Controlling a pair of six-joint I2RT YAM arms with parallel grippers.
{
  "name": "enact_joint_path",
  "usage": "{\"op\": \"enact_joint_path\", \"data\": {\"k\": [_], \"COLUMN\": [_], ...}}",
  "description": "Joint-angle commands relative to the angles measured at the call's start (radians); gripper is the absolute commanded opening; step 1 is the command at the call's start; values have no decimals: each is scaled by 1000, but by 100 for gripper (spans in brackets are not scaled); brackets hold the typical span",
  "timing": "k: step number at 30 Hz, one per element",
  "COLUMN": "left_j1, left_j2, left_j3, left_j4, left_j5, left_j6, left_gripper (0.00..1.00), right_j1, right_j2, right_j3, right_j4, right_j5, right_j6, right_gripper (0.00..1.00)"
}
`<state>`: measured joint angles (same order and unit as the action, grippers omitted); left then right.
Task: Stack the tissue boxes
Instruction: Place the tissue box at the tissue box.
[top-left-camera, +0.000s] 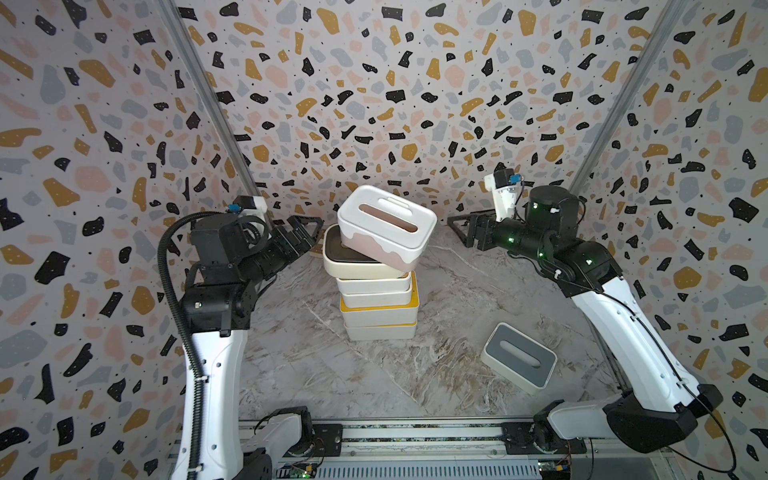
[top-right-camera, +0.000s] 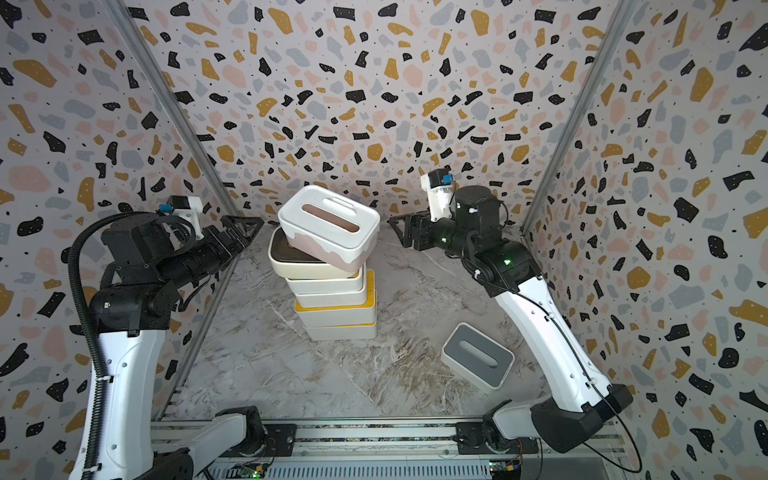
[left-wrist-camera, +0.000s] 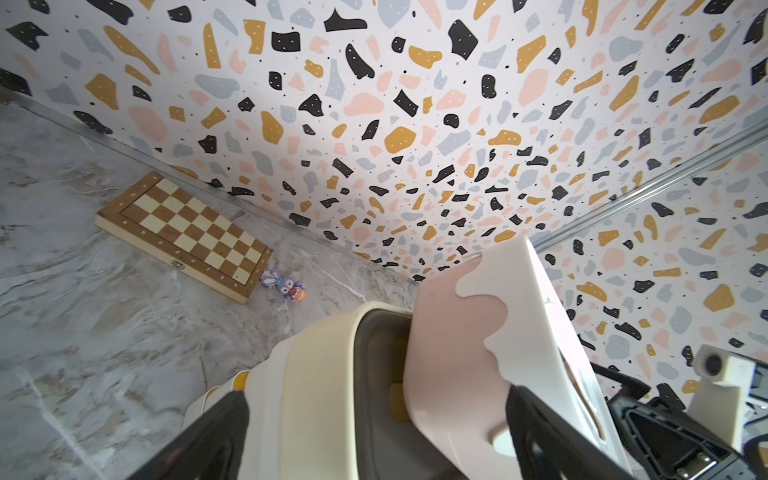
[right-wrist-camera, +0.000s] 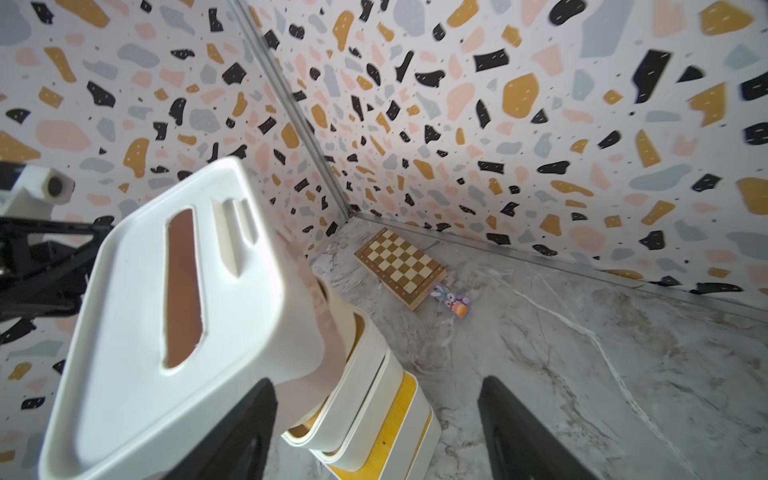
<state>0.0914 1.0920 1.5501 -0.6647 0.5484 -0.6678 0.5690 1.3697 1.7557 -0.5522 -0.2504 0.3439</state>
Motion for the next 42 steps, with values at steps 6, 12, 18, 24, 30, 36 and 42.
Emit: {"op": "enact_joint_path", "data": {"k": [6, 12, 18, 24, 30, 36, 42], "left_j1": [-3, -69, -124, -166, -175, -177, -177], "left_j2": [76, 107, 134, 150, 121, 90, 32], "left_j3": [59, 85, 106, 129, 118, 121, 87], "left_j4": [195, 229, 233, 223, 223, 213, 166], "left_j5": [168, 209, 242, 257, 272, 268, 245], "left_j6": [-77, -52, -47, -40, -47, -43, -28], "left_gripper": [97, 97, 96, 95, 95, 95, 95], "right_j1": [35, 73, 94, 95, 95, 105, 127], "right_j2": [-40, -13, 20, 51, 72, 108, 116], "right_j3": [-83, -71, -34, -1, 24, 65, 64], "right_j4": [59, 88, 95, 107, 130, 138, 132], "right_j5": [36, 19, 36, 41, 17, -8, -4], "right_j6": [40, 50, 58, 61, 62, 57, 42], "right_gripper": [73, 73, 73, 73, 73, 73, 73]}}
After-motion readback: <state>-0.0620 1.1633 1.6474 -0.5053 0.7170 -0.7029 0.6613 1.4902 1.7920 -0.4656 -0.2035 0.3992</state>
